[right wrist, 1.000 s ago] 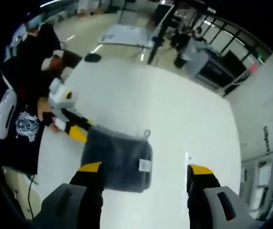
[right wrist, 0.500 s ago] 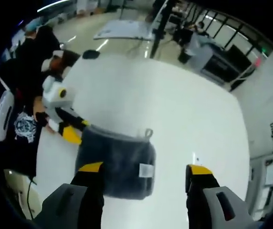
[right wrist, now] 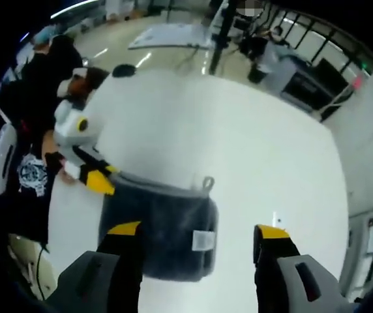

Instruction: Open the folded towel by lifting each exposed corner and separating the folded layers until the towel lies flat within the target outline without major curled edges

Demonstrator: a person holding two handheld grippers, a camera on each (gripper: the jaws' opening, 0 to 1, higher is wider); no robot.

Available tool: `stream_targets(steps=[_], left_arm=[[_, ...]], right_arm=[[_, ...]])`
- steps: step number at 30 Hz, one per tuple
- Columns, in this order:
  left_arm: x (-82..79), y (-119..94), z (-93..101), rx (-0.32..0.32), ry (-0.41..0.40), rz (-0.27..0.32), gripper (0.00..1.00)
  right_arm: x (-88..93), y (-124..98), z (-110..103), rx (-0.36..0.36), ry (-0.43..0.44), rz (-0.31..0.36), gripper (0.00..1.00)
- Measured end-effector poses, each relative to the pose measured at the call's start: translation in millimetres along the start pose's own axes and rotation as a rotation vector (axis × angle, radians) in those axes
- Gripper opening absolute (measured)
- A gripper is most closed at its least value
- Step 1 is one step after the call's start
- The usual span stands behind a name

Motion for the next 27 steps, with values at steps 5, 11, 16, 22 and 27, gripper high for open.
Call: stream_targets(steps=[5,11,16,22,27], left_arm=[[1.2,0.9,-0.3,0.000,-0.001,0.002,0.10],[4.3,2.0,0.7,0.025,-0.013,-0.003,0.08],[4.7,1.5,2.3,0.038,0.002,-0.007,0.07],[5.0,2.1,3.2,0.049,0.023,-0.013,0.06],[6.0,1.6,5.5,0.062,0.047,-0.009,0.06]], right_arm=[[-1.9,7.6,2.1,-0.011,0.003,-0.005,0.65],[-4.3,21.7,7.7,-0.011,0.013,-0.018,0.62],[-5.7,31.4,20.5,-0.018,0.016,-0.031,0.58],[-11.1,39.9,29.3,-0.037,0.005,-0.041,0.56],[-11.9,48.8,33.0,-0.036,0.006,-0.045,0.54]])
Point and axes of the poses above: the point that each gripper's makers call its tool centre point, and the gripper's own axes: y roughly forward along the fingers, z roughly to its right, x roughly out of its underside, the point moved 8 cm from there along -y, roughly backward along the fingers, and after that the axes turned 9 degrees about -z, right-handed, at the moved point
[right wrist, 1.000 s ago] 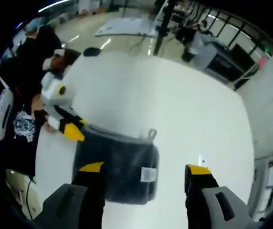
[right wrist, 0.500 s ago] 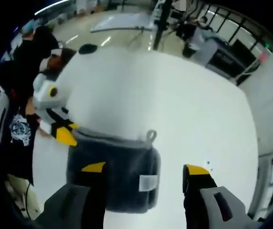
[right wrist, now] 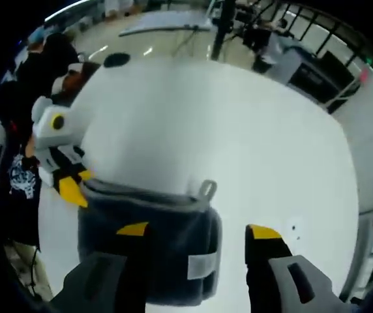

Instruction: Open the folded towel by lifting each exposed corner and separating the folded layers until the towel lies flat within the target outline without major curled edges

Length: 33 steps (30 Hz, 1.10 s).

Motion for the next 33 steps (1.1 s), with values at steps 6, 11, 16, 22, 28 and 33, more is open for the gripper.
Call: stream_targets(steps=[6,11,16,22,28,33], left_arm=[[1.5,0.1,1.8,0.018,0.025,0.001,0.06],[0.9,-0.4,6.2,0.034,0.058,0.011,0.06],[1.7,0.0,5.7,0.034,0.061,0.004,0.06],[1.4,0.2,5.5,0.040,0.067,0.000,0.06],[2.4,1.1,3.5,0.044,0.052,-0.012,0.06],[2.8,1.8,4.2,0.049,0.051,-0.017,0.06]], right_arm=[[5.6,9.7,-5.5,-0.009,-0.014,-0.034,0.50],[11.3,14.4,-17.7,-0.013,-0.015,-0.040,0.48],[11.7,22.1,-19.8,-0.021,-0.012,-0.038,0.47],[9.0,36.3,-20.1,-0.051,-0.039,-0.047,0.43],[8.5,40.6,-19.7,-0.073,-0.037,-0.056,0.44],[9.0,46.5,-22.5,-0.091,-0.041,-0.066,0.46]])
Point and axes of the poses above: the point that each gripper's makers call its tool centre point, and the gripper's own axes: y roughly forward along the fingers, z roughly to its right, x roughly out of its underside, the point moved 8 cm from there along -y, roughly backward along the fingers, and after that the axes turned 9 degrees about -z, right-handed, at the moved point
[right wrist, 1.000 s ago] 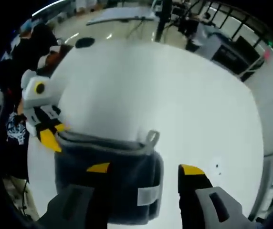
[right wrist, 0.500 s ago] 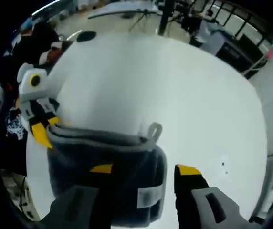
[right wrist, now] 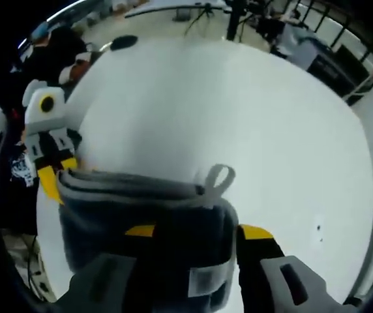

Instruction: Open the folded towel by lifting each exposed corner and separating the folded layers until the towel lies flat within the target outline without major curled edges

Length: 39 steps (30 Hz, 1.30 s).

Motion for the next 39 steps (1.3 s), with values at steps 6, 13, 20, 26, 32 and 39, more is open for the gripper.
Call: stream_targets(steps=[6,13,20,26,32,39], left_arm=[[1.3,-0.1,-0.7,0.000,-0.002,-0.009,0.06],[2.6,0.6,-0.4,0.004,-0.011,-0.015,0.06],[4.1,0.6,-0.6,0.001,-0.009,-0.020,0.06],[4.8,1.2,-1.1,-0.002,-0.010,-0.018,0.06],[6.6,2.4,0.3,0.000,-0.009,-0.020,0.06],[7.9,1.2,-0.3,-0.003,-0.008,-0.020,0.06]], right_arm=[[1.0,5.5,-0.9,-0.011,-0.003,0.002,0.46],[2.6,10.0,-2.2,-0.022,-0.010,-0.001,0.46],[5.0,15.8,-9.7,-0.042,-0.002,0.009,0.41],[6.4,14.1,-19.7,-0.049,-0.021,0.016,0.31],[6.4,15.9,-25.2,-0.068,-0.028,0.003,0.21],[8.2,17.0,-27.3,-0.087,-0.019,0.014,0.16]])
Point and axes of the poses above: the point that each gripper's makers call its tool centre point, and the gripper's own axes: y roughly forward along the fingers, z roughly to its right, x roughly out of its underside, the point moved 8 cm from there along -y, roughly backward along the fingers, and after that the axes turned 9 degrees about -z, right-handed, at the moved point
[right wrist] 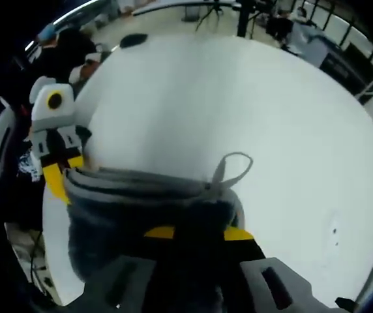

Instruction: Open the folded towel by lifting each exposed corner and separating the folded layers until the towel lies flat within the target outline without major curled edges

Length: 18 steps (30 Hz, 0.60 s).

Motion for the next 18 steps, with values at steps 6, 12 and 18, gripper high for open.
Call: stream_targets(steps=[6,12,18], left_arm=[[0.3,0.1,1.8,0.003,0.003,0.002,0.06],[1.2,0.2,4.5,0.021,0.015,-0.002,0.05],[0.5,-0.5,6.5,0.026,0.026,0.004,0.05]], right_arm=[[1.7,-6.4,-1.8,-0.011,0.009,0.018,0.09],[1.8,-8.7,-2.9,-0.014,0.011,0.018,0.09],[0.6,-15.1,3.9,-0.005,0.004,0.018,0.08]])
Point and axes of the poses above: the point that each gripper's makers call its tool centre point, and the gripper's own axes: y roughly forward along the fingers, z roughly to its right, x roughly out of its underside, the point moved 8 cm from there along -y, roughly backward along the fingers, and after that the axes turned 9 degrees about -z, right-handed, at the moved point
